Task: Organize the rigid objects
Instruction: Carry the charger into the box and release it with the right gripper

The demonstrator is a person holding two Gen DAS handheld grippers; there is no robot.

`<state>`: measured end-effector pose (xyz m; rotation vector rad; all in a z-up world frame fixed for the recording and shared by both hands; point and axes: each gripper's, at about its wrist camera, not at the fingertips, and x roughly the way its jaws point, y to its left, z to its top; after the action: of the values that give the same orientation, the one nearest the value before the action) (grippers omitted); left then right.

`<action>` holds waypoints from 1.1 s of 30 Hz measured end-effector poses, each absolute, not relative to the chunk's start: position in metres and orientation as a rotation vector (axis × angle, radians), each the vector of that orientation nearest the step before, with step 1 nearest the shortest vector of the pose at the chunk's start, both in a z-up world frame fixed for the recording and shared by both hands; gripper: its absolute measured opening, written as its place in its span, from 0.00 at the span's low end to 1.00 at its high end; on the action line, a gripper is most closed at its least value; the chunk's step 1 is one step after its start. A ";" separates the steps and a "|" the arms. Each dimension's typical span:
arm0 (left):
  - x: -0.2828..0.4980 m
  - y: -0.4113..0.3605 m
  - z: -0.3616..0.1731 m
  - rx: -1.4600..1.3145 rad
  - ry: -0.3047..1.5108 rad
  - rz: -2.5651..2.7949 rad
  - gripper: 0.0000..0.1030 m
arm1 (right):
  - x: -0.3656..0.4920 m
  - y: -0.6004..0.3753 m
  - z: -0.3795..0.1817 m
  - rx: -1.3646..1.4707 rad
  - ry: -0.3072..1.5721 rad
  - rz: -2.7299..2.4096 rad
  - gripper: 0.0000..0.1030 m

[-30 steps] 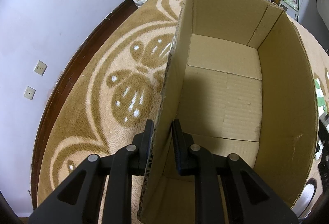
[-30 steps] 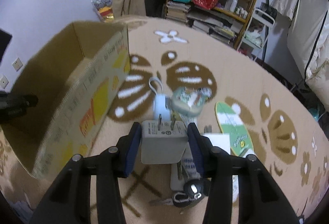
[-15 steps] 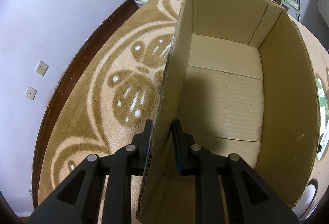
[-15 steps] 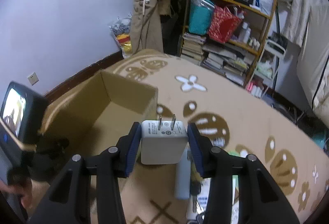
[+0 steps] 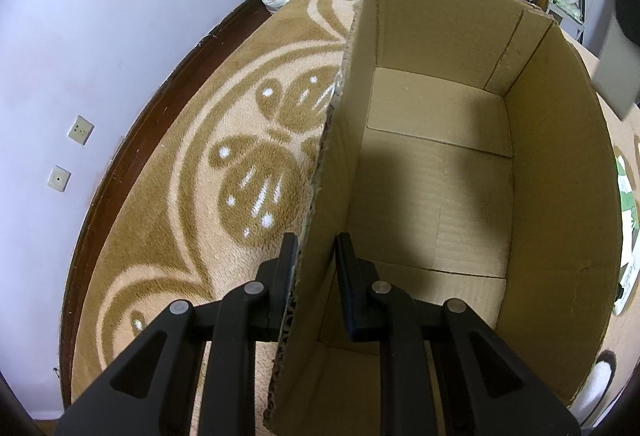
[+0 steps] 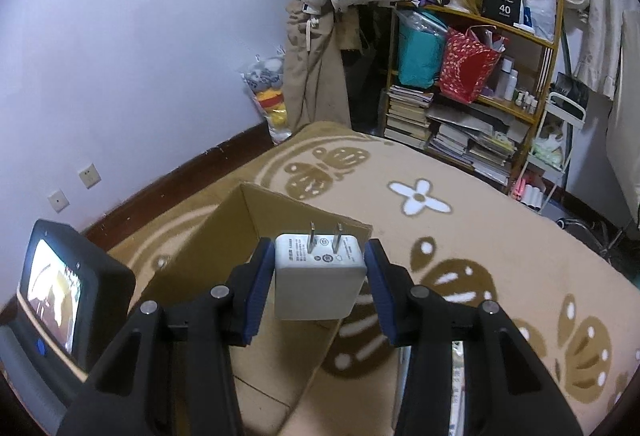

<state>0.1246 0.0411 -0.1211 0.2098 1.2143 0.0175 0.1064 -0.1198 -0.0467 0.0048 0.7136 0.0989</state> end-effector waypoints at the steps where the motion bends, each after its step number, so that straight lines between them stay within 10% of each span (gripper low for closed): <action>1: 0.125 0.041 -0.121 0.207 1.215 0.017 0.17 | 0.108 -0.120 -0.048 0.011 0.713 0.101 0.48; 29: 0.126 0.045 -0.121 0.189 1.215 0.014 0.17 | 0.114 -0.114 -0.076 0.009 0.739 0.141 0.49; 33: 0.127 0.047 -0.121 0.178 1.215 0.018 0.17 | 0.108 -0.122 -0.067 -0.004 0.715 0.103 0.72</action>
<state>0.1267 0.0473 -0.1215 0.1782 1.2154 0.0179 0.1079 -0.1218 -0.0671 -0.0042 0.7148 0.1025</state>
